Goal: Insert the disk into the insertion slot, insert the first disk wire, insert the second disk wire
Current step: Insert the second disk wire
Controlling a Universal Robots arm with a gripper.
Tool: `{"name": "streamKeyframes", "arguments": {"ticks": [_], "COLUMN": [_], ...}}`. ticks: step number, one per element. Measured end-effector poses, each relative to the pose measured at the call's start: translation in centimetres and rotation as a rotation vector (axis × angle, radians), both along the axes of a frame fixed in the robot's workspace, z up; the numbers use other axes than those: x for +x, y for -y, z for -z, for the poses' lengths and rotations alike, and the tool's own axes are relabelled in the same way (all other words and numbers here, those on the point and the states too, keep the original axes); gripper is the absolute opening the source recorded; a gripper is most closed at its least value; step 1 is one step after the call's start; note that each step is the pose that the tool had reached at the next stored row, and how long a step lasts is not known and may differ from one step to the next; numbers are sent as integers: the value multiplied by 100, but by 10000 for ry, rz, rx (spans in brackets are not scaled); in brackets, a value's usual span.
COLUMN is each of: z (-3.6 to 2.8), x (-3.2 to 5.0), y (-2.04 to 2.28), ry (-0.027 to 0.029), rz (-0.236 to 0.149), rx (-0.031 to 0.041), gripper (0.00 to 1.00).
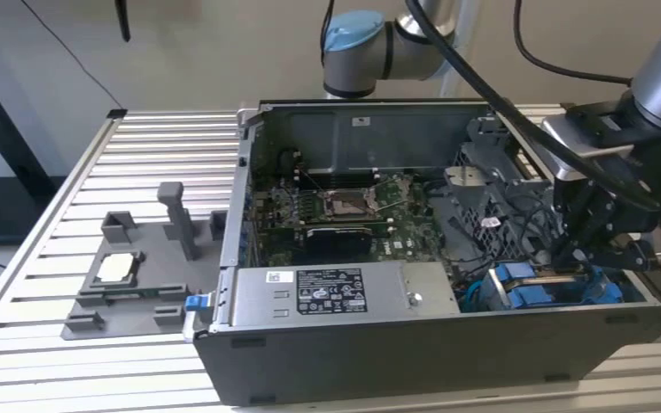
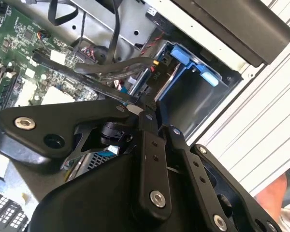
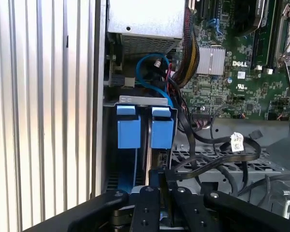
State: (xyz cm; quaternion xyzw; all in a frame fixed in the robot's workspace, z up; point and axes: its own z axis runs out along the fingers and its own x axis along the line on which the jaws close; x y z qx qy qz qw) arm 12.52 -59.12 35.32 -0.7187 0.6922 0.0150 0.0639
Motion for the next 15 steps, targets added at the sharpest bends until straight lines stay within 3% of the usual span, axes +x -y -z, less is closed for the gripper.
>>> {"name": "streamKeyframes", "arguments": {"ticks": [4,9,15], "z": [27,47,57], "x": [36,39,39], "y": [8,6,-39], "ry": [1,1,0], "rz": [62,466,762], "rx": [1,2,-1], "gripper": [16,16,16]}}
